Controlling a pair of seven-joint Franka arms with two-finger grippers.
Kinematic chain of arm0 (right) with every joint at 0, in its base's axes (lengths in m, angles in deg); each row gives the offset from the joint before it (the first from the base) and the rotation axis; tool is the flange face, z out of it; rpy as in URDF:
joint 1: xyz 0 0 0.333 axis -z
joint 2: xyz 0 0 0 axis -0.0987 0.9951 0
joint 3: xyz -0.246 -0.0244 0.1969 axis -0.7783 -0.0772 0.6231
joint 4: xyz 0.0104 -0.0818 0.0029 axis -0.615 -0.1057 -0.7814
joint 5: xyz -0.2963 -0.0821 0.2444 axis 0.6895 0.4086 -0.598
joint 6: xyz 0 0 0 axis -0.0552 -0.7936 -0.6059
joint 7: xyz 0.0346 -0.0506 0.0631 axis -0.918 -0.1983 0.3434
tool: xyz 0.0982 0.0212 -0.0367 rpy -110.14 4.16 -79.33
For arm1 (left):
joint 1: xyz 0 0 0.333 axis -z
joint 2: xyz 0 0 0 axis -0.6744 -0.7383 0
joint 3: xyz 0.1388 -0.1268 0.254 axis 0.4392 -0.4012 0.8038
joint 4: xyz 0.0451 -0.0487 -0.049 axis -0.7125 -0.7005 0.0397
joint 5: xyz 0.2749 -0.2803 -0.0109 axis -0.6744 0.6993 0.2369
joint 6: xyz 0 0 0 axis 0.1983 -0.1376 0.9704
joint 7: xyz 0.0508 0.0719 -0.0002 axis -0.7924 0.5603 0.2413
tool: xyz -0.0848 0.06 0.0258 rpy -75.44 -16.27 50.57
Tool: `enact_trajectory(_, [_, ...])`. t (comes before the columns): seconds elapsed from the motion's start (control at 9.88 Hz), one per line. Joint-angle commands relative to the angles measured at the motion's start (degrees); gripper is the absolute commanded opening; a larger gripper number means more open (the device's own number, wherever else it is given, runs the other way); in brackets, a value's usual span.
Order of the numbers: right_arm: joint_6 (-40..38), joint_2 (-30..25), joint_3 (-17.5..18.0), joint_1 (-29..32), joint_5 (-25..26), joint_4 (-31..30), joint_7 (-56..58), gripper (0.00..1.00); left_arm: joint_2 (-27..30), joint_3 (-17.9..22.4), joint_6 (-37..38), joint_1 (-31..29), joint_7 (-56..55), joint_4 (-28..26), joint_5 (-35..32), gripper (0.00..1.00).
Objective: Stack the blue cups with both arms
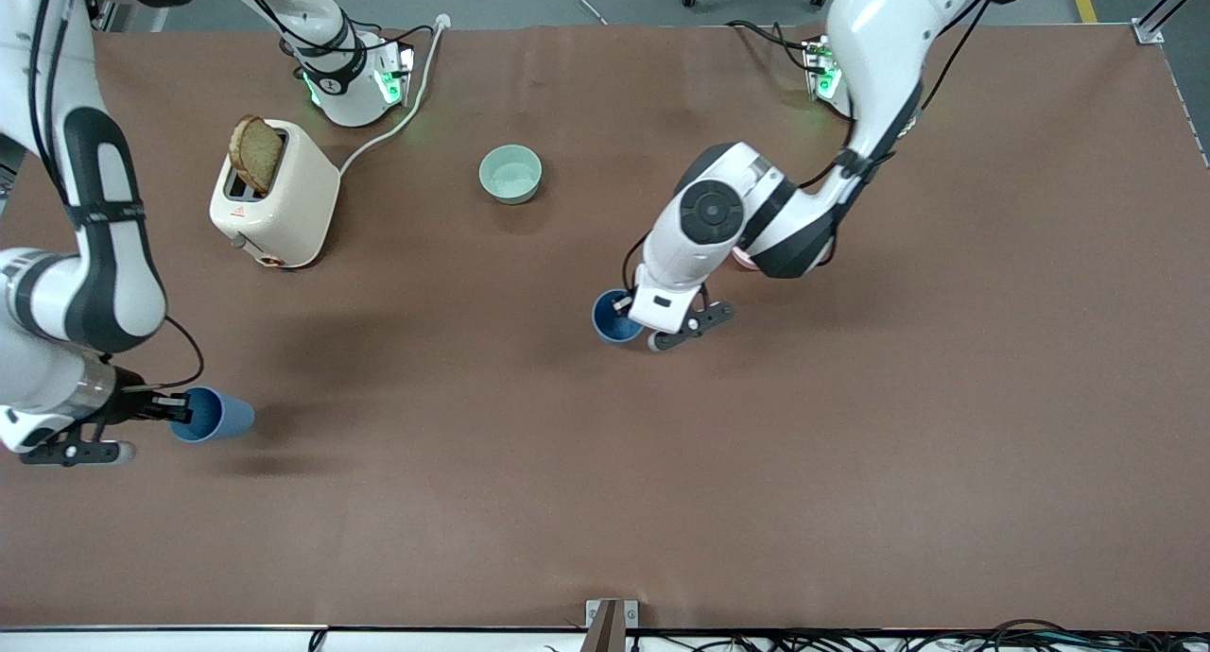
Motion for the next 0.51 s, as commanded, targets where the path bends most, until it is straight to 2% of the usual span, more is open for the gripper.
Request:
enact_trajectory(0.0, [-4.49, -7.96, 0.01, -5.46, -0.94, -1.68, -12.07, 0.01, -5.09, 5.67, -0.11, 5.84, -1.81, 4.44, -0.91, 0.00])
enact_trajectory(0.1, [-4.85, -9.20, 0.01, -8.71, -0.94, -1.59, -18.14, 0.01, -5.79, 6.48, -1.85, 6.56, -1.81, 4.62, -0.91, 0.00])
enact_trajectory(0.2, [-4.94, -9.82, 0.01, -11.97, -0.94, -1.59, -23.77, 0.01, -6.15, 6.49, -2.65, 6.57, -1.81, 4.62, -1.00, 0.05])
enact_trajectory(0.3, [-4.86, -10.09, 0.01, -15.91, -0.86, -1.51, -30.00, 0.01, -5.98, 6.58, -2.66, 6.48, -1.46, 4.62, -1.34, 0.56])
enact_trajectory(0.41, [-4.94, -10.35, 0.01, -19.96, -0.68, -1.24, -35.37, 0.01, -5.28, 6.58, -2.14, 6.39, -1.37, 4.71, -4.05, 1.00])
